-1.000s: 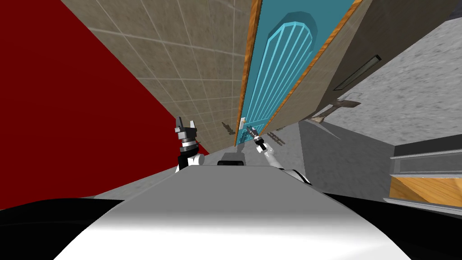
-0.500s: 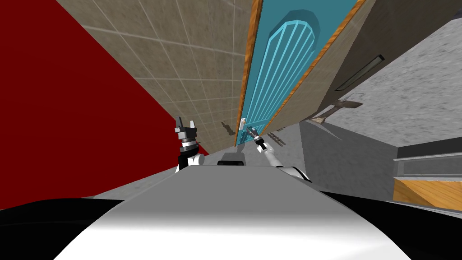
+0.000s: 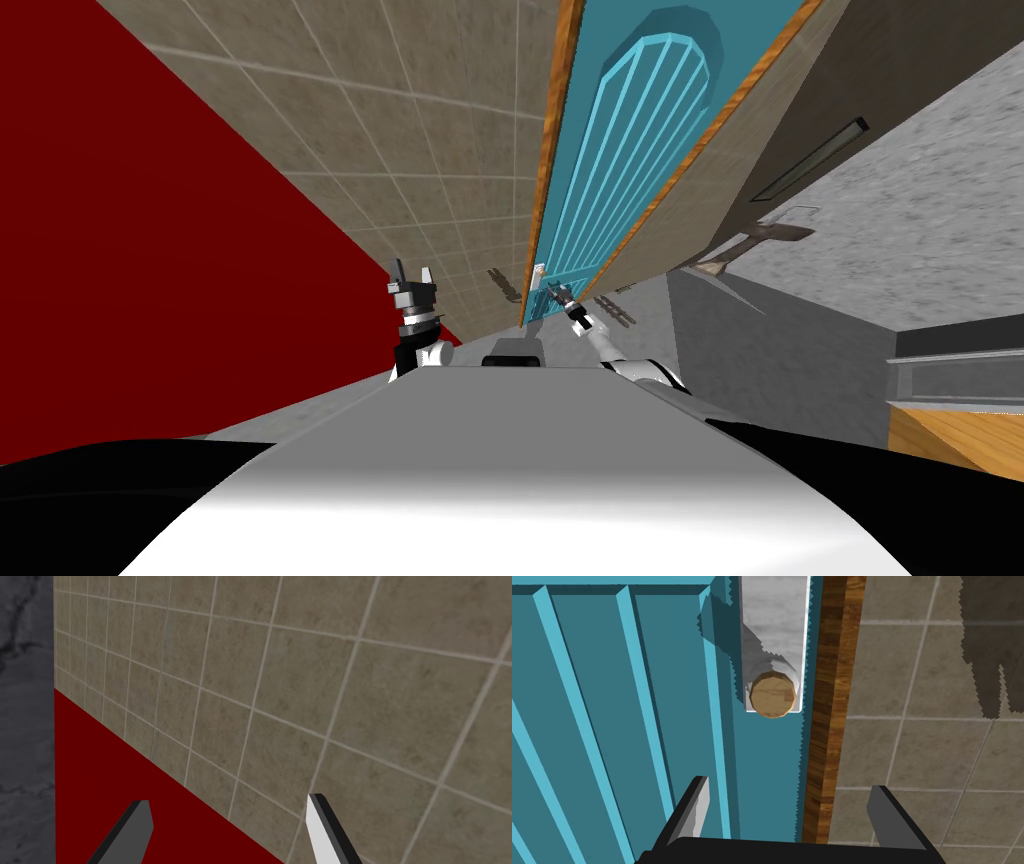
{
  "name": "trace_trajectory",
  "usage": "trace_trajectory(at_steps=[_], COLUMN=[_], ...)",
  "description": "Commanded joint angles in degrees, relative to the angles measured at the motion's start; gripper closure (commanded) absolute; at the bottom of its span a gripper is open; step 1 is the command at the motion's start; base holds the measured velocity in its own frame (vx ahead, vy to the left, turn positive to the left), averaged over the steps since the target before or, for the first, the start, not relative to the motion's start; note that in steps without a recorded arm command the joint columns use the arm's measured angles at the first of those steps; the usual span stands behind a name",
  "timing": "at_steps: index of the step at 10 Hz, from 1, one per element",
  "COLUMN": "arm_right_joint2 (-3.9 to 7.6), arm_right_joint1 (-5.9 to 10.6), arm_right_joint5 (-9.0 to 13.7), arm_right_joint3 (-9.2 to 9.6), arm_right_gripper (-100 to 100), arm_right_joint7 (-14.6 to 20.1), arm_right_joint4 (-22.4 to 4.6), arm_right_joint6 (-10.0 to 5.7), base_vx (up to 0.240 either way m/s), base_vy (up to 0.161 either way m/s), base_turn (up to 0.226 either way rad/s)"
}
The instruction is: Pull the door open
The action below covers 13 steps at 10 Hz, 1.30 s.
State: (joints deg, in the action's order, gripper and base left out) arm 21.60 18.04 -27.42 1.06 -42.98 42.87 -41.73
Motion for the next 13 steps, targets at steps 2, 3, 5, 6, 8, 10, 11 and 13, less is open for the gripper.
trace_trajectory(at_steps=[2, 3, 5, 6, 8, 10, 11, 13], arm_right_joint2=[0.21, 0.01, -0.20, -0.36, -0.66, -0.92, -0.83, -0.83], arm_right_joint1=[0.67, 0.83, 0.93, 1.00, 1.13, 1.25, 1.28, 1.28], arm_right_joint5=[-0.3, -0.3, -0.2, -0.1, 0.0, 0.0, 0.0, 0.0], arm_right_joint3=[0.01, -0.18, -0.36, -0.49, -0.75, -0.97, -0.90, -0.90], arm_right_gripper=[-100, -100, -100, -100, -100, -100, -100, 100], arm_right_joint7=[-0.7, -1.1, -1.4, -1.6, -1.9, -2.3, -2.1, -2.1], arm_right_joint4=[-1.3, -1.6, -1.7, -1.8, -1.9, -2.1, -2.1, -2.1], arm_right_joint6=[-0.18, 0.04, 0.30, 0.49, 0.85, 1.17, 1.02, 1.02], base_vx=[0.025, 0.121, 0.183, 0.202, 0.193, 0.224, 0.090, -0.033], base_vy=[-0.015, 0.014, 0.062, 0.064, 0.040, 0.048, 0.024, -0.007], base_turn=[0.009, 0.032, 0.041, 0.035, 0.040, 0.034, -0.007, 0.000])
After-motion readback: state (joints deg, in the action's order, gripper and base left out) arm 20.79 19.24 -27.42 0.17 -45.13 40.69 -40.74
